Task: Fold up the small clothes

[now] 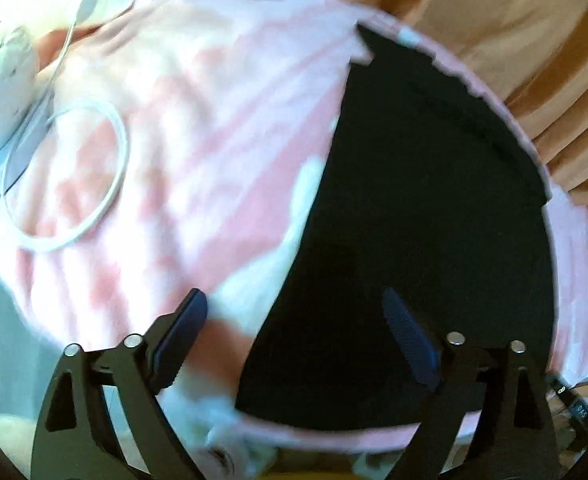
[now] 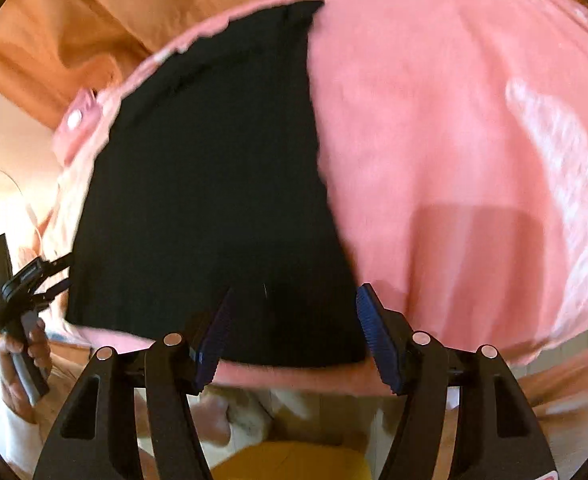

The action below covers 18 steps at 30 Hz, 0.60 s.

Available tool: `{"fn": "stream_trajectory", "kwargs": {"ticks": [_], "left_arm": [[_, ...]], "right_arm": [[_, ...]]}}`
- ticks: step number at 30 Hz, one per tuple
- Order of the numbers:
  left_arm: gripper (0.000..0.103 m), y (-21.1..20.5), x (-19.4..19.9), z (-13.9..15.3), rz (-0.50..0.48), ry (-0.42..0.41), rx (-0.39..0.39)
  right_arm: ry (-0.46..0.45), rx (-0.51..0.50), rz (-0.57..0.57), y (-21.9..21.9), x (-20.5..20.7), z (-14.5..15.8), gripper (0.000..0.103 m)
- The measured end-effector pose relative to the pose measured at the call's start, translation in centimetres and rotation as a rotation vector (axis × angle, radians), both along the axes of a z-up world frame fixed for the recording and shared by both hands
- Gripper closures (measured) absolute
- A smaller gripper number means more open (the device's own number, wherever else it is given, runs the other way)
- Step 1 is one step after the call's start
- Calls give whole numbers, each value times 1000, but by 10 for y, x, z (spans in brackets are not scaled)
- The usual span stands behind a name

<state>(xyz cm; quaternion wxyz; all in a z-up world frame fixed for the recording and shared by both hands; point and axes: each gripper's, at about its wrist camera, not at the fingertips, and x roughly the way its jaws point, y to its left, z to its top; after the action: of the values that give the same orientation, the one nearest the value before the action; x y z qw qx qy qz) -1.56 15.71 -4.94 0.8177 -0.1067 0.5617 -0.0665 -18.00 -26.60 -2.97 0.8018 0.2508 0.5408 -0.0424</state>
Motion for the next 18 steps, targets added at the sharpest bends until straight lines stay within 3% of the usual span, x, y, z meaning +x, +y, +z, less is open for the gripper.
{"fn": "stream_trajectory", "kwargs": {"ticks": [2, 4, 5, 6, 7, 9, 11, 15, 18], "left_arm": [[16, -3, -6, 3, -6, -20, 1], [37, -8, -5, 6, -29, -27, -12], [59, -9, -2, 8, -39, -24, -23], [81, -9, 0, 7, -43, -15, -42], [96, -7, 2, 6, -46, 5, -86], [98, -3, 1, 10, -39, 25, -168], [99, -3, -13, 30, -70, -25, -167], [100, -1, -46, 54, -128, -57, -203], [100, -3, -80, 61, -179, -38, -180]], "right_arm": [[-54, -55, 10, 9, -6, 0, 38], [-75, -76, 17, 14, -1, 0, 41], [-91, -41, 20, 15, 1, -2, 52], [-97, -26, 15, 13, 3, -3, 79], [-101, -15, 10, 11, 7, -4, 98], [-115, 59, -24, -1, 16, -4, 99], [-156, 85, -58, -9, 12, 6, 99], [-224, 42, -42, -11, -14, 42, 101], [-219, -37, -17, -8, -43, 60, 101]]}}
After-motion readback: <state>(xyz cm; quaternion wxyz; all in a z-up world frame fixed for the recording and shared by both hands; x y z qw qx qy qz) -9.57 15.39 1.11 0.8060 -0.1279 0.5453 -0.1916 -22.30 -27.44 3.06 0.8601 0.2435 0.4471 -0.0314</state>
